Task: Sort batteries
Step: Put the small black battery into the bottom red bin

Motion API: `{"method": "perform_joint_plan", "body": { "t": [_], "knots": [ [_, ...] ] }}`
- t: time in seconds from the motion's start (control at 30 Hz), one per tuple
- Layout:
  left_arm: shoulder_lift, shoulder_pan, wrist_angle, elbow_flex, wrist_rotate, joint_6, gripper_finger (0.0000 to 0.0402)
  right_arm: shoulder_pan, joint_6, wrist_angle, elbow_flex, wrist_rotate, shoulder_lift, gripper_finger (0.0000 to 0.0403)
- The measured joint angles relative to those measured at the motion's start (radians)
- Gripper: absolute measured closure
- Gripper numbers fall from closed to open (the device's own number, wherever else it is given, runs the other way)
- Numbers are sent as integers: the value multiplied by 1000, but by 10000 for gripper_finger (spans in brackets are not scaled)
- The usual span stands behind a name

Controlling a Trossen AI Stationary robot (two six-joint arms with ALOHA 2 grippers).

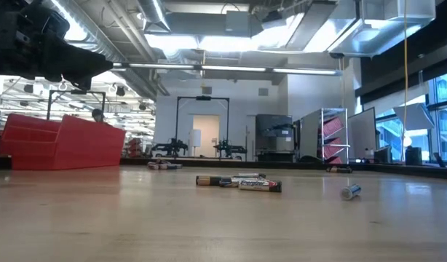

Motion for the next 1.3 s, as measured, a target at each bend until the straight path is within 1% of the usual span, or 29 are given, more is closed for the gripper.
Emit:
{"method": "perform_joint_plan", "body": {
  "t": [0.07,0.23,0.37,0.67,0.93,1.1,1.2,1.3],
  "knots": [
    [0,0,0,0,0,0,288,15,4,34,-49,1,0,389],
    [0,0,0,0,0,0,288,15,41,40,-145,35,0,388],
    [0,0,0,0,0,0,288,15,25,91,-194,68,0,388],
    [0,0,0,0,0,0,288,15,16,149,-300,90,0,387],
    [0,0,0,0,0,0,288,14,17,233,-359,107,0,386],
    [0,0,0,0,0,0,288,14,17,236,-373,116,0,386],
    [0,0,0,0,0,0,288,14,15,236,-374,117,0,378],
    [0,0,0,0,0,0,288,14,17,236,-374,119,0,362]
  ]
}}
